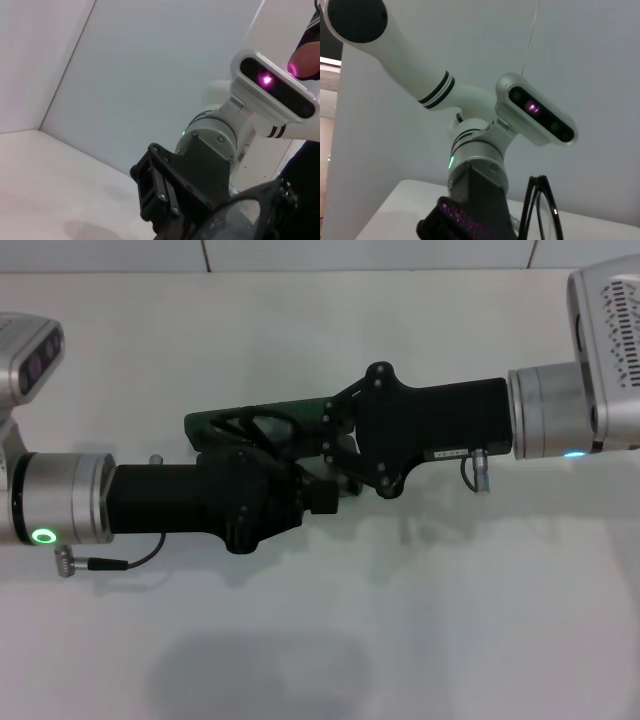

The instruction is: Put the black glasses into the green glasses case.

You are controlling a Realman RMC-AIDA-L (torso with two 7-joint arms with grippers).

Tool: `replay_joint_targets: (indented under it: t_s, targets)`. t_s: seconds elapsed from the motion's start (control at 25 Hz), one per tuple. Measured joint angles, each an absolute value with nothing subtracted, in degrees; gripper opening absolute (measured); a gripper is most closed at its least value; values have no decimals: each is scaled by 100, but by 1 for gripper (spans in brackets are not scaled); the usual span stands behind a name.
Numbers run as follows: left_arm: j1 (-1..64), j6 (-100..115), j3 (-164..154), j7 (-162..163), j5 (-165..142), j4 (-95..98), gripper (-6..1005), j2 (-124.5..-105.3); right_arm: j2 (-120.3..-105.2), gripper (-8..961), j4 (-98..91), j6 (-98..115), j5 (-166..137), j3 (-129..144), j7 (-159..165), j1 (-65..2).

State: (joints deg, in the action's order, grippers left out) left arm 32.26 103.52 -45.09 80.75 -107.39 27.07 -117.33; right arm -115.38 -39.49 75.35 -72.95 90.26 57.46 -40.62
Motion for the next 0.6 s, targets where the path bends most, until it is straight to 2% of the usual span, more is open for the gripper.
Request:
replay_joint_targets:
  t_s: [0.6]
  targets:
    - [3171,10359,-4505,8090,-10791,2707,45,-11686,-11553,53,-3928,7467,-7317,8643,5807,-4049]
